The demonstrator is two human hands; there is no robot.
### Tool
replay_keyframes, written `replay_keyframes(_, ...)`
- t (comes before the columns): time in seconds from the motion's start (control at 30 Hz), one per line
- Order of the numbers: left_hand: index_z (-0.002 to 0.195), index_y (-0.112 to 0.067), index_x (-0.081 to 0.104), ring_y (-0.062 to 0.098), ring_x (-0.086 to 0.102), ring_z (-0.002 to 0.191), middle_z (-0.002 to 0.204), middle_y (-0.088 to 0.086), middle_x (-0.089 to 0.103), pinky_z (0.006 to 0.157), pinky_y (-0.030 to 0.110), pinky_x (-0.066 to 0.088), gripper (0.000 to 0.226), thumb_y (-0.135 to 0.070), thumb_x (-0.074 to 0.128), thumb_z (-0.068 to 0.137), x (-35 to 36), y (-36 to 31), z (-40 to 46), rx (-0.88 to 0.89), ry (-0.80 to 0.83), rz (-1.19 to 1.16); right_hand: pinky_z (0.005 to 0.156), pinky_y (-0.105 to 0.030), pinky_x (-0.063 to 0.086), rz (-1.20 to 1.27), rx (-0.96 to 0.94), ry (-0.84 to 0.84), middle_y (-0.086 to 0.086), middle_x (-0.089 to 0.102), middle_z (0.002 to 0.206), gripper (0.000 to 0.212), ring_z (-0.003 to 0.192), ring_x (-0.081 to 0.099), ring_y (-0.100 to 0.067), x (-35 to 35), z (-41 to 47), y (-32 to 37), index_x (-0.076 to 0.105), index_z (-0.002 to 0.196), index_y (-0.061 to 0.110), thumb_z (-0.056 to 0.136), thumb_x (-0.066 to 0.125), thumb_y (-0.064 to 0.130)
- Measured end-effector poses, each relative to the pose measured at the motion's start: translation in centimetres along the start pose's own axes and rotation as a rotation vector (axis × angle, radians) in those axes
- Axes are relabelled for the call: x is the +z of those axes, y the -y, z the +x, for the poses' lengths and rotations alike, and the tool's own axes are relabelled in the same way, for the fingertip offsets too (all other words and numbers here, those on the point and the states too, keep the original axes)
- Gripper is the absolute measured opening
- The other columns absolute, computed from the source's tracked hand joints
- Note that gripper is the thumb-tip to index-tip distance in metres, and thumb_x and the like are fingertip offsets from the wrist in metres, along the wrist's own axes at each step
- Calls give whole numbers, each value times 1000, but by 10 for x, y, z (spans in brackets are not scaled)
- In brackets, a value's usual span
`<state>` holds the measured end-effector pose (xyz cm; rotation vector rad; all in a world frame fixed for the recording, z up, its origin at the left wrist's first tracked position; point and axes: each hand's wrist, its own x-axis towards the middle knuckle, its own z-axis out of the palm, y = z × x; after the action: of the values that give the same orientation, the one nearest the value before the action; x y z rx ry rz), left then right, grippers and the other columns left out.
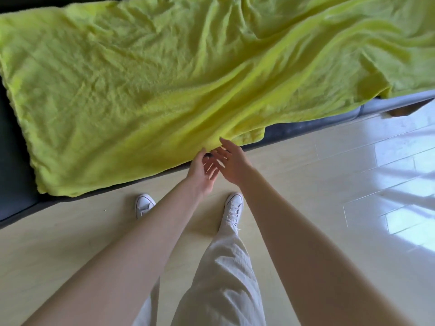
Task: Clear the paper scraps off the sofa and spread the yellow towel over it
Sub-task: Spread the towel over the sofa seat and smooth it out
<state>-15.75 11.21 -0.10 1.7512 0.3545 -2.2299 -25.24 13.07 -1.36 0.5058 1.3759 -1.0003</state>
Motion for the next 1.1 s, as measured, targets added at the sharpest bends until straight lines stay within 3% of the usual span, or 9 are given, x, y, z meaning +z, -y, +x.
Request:
replay_keyframes(0.13,117,-12,54,11,59,95,110,1,59,99,27,42,32,-33,59,93,49,16,16,66,19,-18,101,-33,42,80,-71,37,-4,56,109,22,111,52,-19,-33,3,45,53,114,11,95,55,23)
replay_keyframes(0.27,85,-16,56,13,58,93,95,0,59,99,27,43,19,-31,65,89,75,19,30,87,-48,-96,94,-30,42,171,-89,19,-8,55,123,37,104,54,-17,-62,12,87,49,128,12,93,56,25)
replay_keyframes(0.37,76,-13,50,13,60,85,88,2,57,96,28,47,26,-29,67,87,81,20,38,103,-54,-209,74,-26,45,230,-63,20,-3,57,87,25,77,56,-15,-75,15,112,53,107,11,89,63,25)
replay_keyframes(0.47,92,-8,54,14,62,87,92,4,59,94,26,50,25,-25,70,85,97,31,45,128,-18,-318,66,-24,44,161,-69,-17,0,48,68,18,60,46,-13,-91,18,142,53,86,12,87,66,25)
replay_keyframes(0.57,111,-11,56,11,59,83,90,1,57,91,24,50,32,-23,70,85,121,47,53,180,-3,-258,71,-23,44,-21,-134,-43,1,44,71,19,61,47,-11,-108,24,170,53,88,14,85,68,25)
replay_keyframes(0.7,122,-10,52,12,57,97,107,0,59,91,28,47,44,-24,71,84,142,68,69,457,-88,184,74,-24,44,-99,-178,-143,2,45,64,18,63,50,-10,-131,31,190,49,74,16,86,62,18)
replay_keyframes(0.87,132,-10,47,36,37,127,135,16,45,106,44,31,53,-18,60,81,130,82,83,1257,-437,1607,69,-24,50,-195,-331,-340,-3,52,84,31,69,47,-13,-143,39,193,56,92,16,85,34,-5)
replay_keyframes(1.0,140,-4,37,39,35,132,143,21,39,108,49,30,65,-37,56,87,120,68,88,1277,-535,1887,59,-25,53,-186,-296,-517,-12,59,109,26,64,54,-12,-146,49,190,47,106,12,85,57,0)
replay_keyframes(1.1,142,-6,34,39,39,130,141,22,42,102,49,34,73,-52,54,88,105,58,88,1099,-507,2079,37,-13,41,-121,-126,-494,-1,64,62,9,43,53,-4,-145,44,196,55,86,10,86,64,11)
